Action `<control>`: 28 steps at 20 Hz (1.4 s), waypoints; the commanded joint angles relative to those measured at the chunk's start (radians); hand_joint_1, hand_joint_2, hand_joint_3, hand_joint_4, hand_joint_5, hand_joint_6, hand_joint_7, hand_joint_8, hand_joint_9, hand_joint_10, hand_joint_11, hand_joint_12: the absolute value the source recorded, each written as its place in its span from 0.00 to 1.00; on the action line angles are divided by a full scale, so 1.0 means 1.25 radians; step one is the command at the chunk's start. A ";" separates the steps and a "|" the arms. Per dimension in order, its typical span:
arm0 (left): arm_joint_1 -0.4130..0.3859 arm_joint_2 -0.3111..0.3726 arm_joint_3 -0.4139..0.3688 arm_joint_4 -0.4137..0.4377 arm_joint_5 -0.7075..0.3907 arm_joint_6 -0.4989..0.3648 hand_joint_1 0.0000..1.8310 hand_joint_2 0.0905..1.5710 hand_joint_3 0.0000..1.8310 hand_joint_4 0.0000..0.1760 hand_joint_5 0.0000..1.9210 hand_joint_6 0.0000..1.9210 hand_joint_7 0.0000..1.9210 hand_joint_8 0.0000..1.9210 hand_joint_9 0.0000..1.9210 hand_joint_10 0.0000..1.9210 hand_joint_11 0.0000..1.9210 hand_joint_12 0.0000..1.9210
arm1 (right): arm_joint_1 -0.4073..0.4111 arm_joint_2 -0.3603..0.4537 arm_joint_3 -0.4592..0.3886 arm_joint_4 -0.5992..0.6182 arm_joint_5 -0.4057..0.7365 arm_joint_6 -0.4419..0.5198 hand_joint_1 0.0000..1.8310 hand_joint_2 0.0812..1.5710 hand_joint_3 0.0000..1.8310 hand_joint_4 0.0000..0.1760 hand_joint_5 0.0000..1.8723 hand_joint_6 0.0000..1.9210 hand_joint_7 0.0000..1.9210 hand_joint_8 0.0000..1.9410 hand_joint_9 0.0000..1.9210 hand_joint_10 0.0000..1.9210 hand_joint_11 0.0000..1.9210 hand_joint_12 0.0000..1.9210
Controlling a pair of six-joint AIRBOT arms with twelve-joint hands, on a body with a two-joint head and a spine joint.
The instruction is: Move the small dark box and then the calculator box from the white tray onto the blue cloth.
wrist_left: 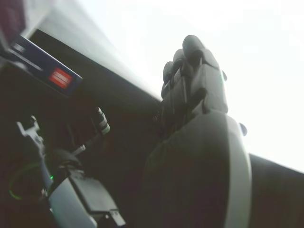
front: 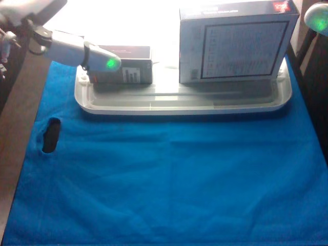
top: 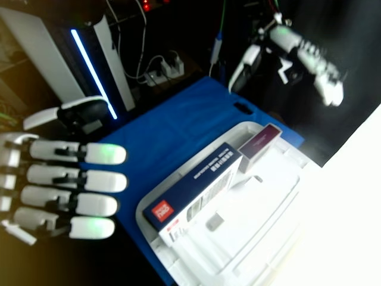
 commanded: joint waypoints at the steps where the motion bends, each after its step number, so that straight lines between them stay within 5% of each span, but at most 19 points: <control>1: -0.015 -0.003 0.008 0.002 -0.062 -0.005 0.45 0.39 0.00 0.00 0.17 0.00 0.20 0.00 0.19 0.00 0.17 0.07 | 0.014 0.000 0.000 0.013 0.093 0.006 0.18 0.54 0.00 0.05 0.07 0.00 0.08 0.00 0.06 0.00 0.00 0.16; 7: -0.041 -0.036 0.046 0.055 0.034 -0.004 0.48 0.39 0.00 0.00 0.21 0.00 0.22 0.00 0.21 0.01 0.17 0.07 | 0.014 -0.001 -0.001 0.013 0.093 0.006 0.21 0.54 0.00 0.09 0.07 0.00 0.08 0.00 0.05 0.00 0.00 0.11; 12: -0.041 -0.053 0.056 0.066 0.061 -0.004 0.47 0.41 0.00 0.00 0.27 0.00 0.29 0.00 0.30 0.00 0.25 0.04 | 0.014 -0.001 -0.001 0.013 0.093 0.006 0.20 0.52 0.00 0.08 0.08 0.00 0.10 0.01 0.06 0.00 0.01 0.12; 20: -0.041 -0.080 0.085 0.073 0.095 -0.004 0.50 0.45 0.01 0.00 0.28 0.00 0.30 0.00 0.30 0.00 0.27 0.05 | 0.014 -0.001 -0.004 0.013 0.093 0.006 0.18 0.51 0.00 0.05 0.07 0.00 0.09 0.00 0.06 0.00 0.01 0.12; 24: -0.041 -0.095 0.101 0.077 0.117 -0.003 0.51 0.47 0.01 0.00 0.28 0.00 0.31 0.00 0.31 0.01 0.29 0.05 | 0.014 -0.001 -0.006 0.013 0.093 0.006 0.18 0.51 0.00 0.12 0.08 0.00 0.09 0.00 0.05 0.00 0.00 0.11; 26: -0.041 -0.097 0.106 0.077 0.122 -0.004 0.55 0.49 0.00 0.00 0.32 0.00 0.34 0.00 0.35 0.00 0.32 0.06 | 0.014 -0.001 -0.007 0.010 0.094 0.006 0.18 0.50 0.00 0.08 0.08 0.00 0.10 0.00 0.06 0.00 0.01 0.11; 27: -0.041 -0.099 0.109 0.077 0.126 -0.004 0.63 0.52 0.00 0.00 0.42 0.01 0.45 0.01 0.46 0.01 0.42 0.10 | 0.014 -0.001 -0.007 0.009 0.094 0.006 0.19 0.49 0.00 0.03 0.08 0.00 0.10 0.00 0.05 0.00 0.01 0.11; 28: -0.041 -0.100 0.110 0.077 0.126 -0.003 0.68 0.62 0.00 0.00 0.52 0.34 0.61 0.23 0.58 0.00 0.49 0.20 | 0.014 -0.001 -0.008 0.009 0.094 0.006 0.19 0.49 0.00 0.08 0.07 0.00 0.09 0.00 0.05 0.00 0.00 0.10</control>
